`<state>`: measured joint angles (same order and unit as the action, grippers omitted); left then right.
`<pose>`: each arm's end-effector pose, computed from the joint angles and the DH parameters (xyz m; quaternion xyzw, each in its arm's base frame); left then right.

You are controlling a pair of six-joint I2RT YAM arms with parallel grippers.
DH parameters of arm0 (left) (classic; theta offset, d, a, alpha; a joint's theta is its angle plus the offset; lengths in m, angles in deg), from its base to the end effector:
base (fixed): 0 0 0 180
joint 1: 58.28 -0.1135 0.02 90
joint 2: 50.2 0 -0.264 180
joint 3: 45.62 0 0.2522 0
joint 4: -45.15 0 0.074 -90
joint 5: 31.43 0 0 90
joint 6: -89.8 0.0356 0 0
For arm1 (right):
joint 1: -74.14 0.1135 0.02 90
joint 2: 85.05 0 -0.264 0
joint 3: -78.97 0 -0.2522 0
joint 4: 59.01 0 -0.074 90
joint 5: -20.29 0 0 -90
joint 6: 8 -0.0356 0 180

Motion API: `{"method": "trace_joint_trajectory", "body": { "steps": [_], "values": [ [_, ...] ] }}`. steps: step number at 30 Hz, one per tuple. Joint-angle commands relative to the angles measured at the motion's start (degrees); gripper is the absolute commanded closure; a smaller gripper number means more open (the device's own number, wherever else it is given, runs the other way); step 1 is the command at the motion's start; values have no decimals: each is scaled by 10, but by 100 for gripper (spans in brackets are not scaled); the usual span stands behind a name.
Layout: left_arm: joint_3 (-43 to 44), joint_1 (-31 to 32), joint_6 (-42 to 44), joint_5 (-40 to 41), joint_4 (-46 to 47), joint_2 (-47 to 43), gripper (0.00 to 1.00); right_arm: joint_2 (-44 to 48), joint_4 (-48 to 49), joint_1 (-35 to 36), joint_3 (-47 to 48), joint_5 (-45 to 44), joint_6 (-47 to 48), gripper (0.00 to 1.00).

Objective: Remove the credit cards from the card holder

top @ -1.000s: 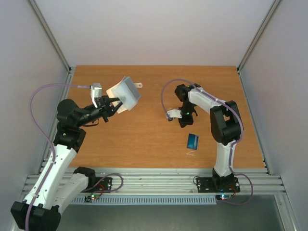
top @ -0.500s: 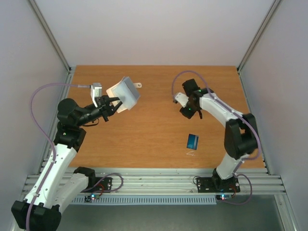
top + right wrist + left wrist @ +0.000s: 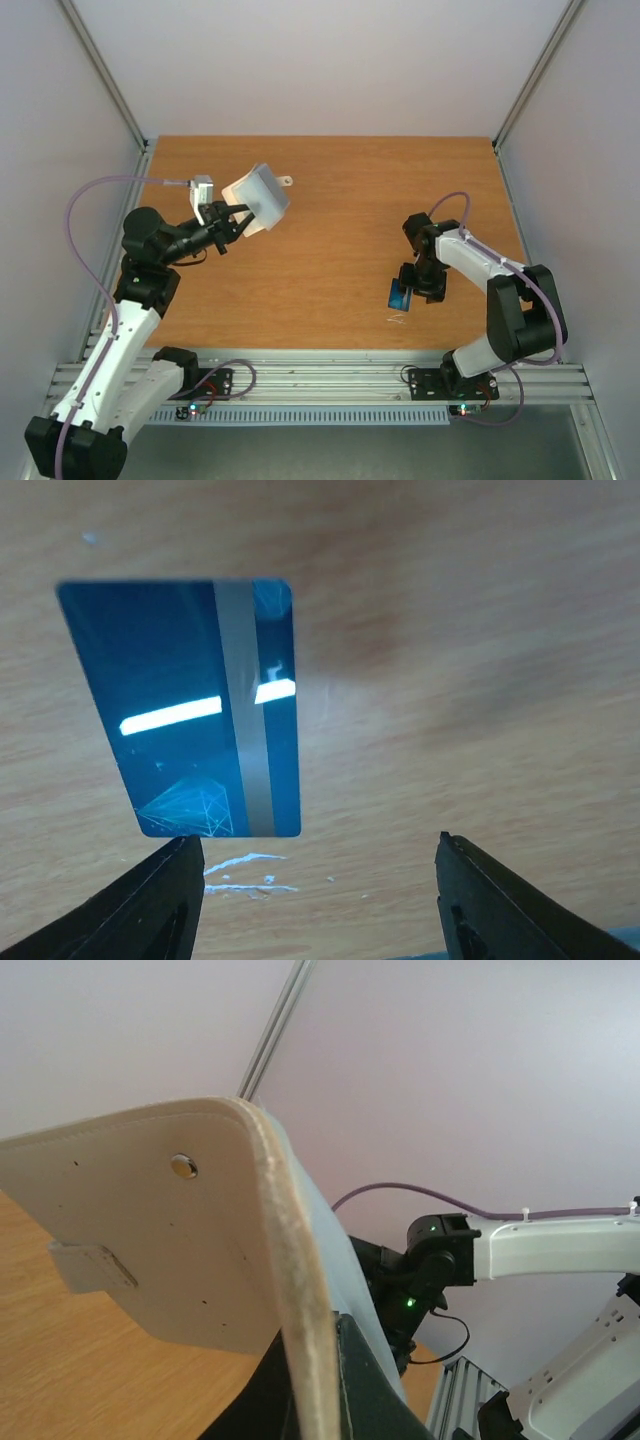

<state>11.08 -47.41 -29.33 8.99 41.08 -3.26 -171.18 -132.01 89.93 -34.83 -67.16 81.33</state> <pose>0.1765 -0.0615 0.3588 0.2102 0.6509 -0.4946 0.5362 0.2244 0.0651 0.1815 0.1309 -0.9908 -0.0184 0.0285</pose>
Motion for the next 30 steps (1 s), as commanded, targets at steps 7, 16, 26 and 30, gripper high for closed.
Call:
{"method": "trace_joint_trajectory", "body": {
  "steps": [7, 16, 26, 30],
  "values": [
    [6, -3, 22, 5, 21, -22, 100, -49, 63, 3, -40, 141, -113, 37],
    [11, -3, 28, 2, 15, -22, 100, -138, 108, 2, 31, 154, -93, 38],
    [18, -3, 41, 1, 7, -21, 100, -267, 189, 1, 149, 229, -159, 39],
    [27, -3, 48, 0, -5, -23, 100, -280, 187, 10, 184, 223, -171, 41]
  ]
}}
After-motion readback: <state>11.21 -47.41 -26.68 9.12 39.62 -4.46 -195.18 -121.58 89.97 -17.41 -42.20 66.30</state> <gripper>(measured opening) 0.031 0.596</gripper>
